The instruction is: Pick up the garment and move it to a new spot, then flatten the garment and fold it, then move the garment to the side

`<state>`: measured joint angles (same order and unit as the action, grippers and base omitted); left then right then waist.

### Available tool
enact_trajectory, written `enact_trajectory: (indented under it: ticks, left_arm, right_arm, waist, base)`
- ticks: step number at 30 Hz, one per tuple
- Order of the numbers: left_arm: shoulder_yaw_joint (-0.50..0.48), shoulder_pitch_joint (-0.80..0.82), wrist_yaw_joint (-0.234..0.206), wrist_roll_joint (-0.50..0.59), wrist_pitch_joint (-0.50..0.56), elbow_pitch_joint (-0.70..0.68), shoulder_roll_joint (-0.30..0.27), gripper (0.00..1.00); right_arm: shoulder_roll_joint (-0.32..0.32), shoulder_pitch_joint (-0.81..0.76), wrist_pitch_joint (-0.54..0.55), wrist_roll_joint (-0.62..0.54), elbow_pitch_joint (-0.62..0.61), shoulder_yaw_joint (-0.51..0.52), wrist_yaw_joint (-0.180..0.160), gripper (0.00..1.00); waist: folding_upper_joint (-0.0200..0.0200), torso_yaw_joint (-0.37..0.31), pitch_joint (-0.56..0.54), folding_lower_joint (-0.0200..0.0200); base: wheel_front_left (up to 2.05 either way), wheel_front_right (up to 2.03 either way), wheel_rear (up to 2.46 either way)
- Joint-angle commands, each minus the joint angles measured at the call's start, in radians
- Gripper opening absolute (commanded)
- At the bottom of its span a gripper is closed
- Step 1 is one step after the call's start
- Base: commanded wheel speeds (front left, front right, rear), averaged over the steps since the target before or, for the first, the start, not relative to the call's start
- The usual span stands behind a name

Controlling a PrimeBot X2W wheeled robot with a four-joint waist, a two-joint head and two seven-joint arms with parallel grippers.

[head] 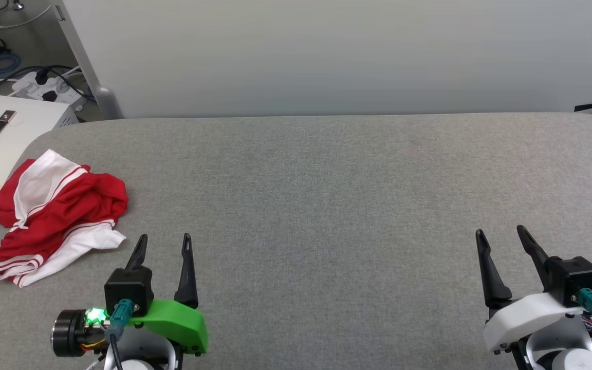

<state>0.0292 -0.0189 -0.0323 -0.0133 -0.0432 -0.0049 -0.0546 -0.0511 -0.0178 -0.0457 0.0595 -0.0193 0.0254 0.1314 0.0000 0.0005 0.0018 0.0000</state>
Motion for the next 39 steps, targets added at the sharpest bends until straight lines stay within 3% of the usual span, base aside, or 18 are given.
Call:
enact_trajectory:
  ticks: [1,39]
  left_arm:
    - [0.005,-0.003,-0.011,-0.005,-0.01,-0.004,0.001,1.0]
    - [0.051,-0.018,-0.04,-0.013,-0.089,-0.008,0.002,1.0]
  right_arm:
    - [0.0,-0.006,-0.011,0.016,-0.009,0.005,0.0,1.0]
    - [0.0,-0.036,-0.088,0.115,-0.009,0.017,0.0,1.0]
  waist:
    - [0.0,0.001,-0.001,0.0]
    - [0.0,0.007,-0.002,0.0]
  base:
    - [0.0,0.0,0.0]
    - [0.0,0.0,0.0]
